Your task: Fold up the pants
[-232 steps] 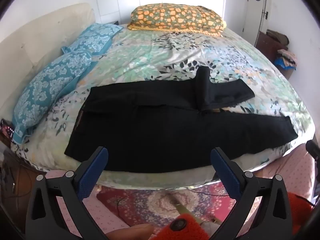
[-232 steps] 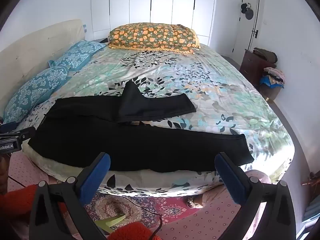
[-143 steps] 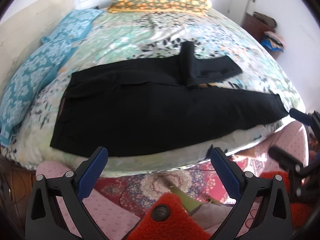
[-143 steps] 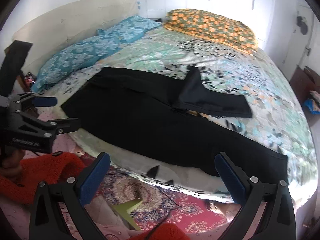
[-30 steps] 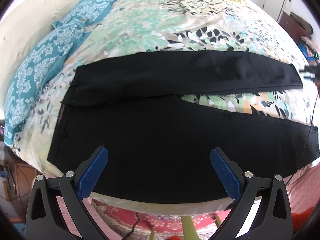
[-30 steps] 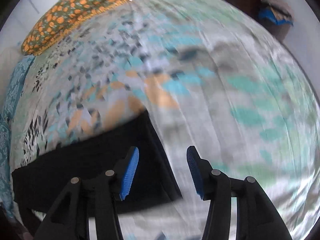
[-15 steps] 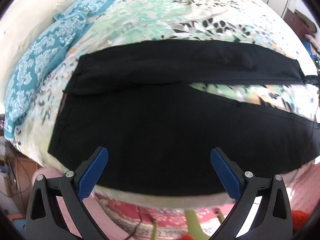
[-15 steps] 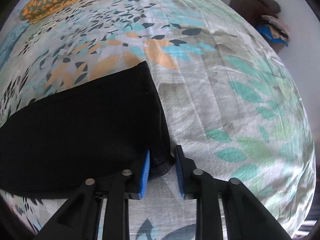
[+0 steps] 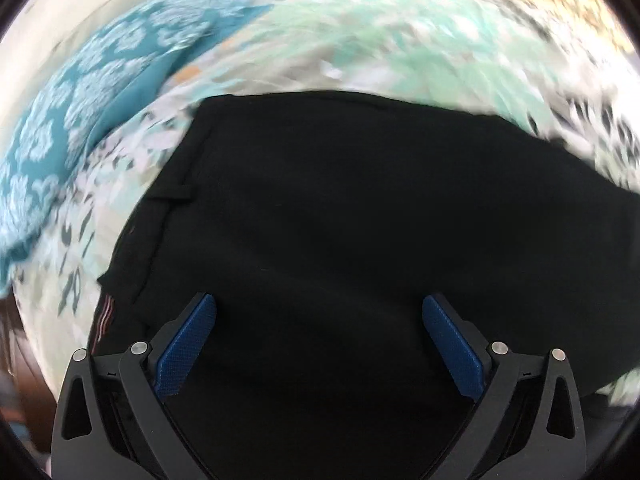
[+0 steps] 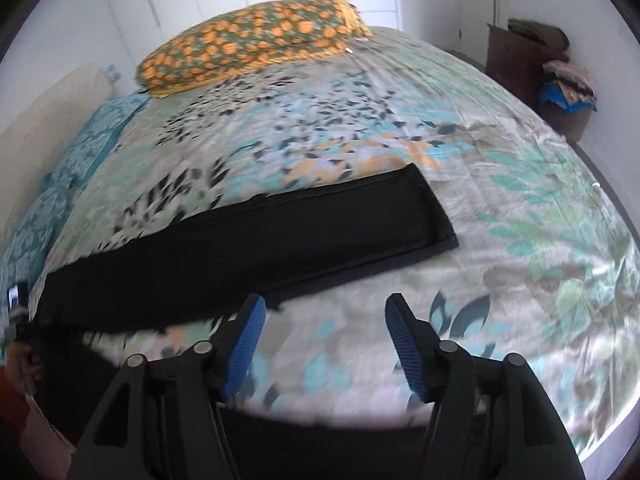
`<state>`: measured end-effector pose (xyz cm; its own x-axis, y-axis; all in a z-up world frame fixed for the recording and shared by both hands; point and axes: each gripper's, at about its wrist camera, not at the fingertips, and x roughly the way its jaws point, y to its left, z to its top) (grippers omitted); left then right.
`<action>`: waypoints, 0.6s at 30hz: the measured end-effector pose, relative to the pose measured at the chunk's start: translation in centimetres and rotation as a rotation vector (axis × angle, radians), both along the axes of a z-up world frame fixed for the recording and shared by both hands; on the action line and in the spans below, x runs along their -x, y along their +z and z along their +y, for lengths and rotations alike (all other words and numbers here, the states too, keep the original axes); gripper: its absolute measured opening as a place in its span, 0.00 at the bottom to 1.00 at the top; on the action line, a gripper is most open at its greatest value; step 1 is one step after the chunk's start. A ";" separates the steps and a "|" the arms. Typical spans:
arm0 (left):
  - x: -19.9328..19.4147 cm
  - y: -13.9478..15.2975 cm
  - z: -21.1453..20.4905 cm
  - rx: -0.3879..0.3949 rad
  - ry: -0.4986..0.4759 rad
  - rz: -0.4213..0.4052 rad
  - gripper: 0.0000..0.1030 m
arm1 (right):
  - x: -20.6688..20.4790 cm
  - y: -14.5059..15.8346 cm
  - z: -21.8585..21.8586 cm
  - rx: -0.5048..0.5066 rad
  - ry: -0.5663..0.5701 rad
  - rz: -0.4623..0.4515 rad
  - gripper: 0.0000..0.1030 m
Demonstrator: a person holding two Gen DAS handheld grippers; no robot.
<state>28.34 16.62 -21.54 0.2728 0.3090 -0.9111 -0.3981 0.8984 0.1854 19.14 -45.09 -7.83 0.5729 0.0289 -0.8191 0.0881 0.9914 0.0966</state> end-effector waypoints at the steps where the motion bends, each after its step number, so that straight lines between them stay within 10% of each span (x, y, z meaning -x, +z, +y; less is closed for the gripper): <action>1: 0.4 0.7 0.4 0.019 0.012 -0.003 0.99 | 1.0 0.2 0.9 0.011 0.013 -0.006 0.66; 11: 12.0 5.0 -9.8 0.208 -0.250 -0.088 0.99 | 8.5 -4.1 13.4 -0.173 0.096 0.095 0.74; 18: 16.4 1.1 -17.3 0.075 -0.464 0.005 0.99 | 12.1 -5.5 21.1 -0.105 0.282 0.130 0.74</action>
<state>11.91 -0.64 -20.45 0.3623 0.0885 -0.9278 0.0491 0.9923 0.1138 7.06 -24.02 -13.31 0.4214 0.2602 -0.8688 -0.1703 0.9636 0.2059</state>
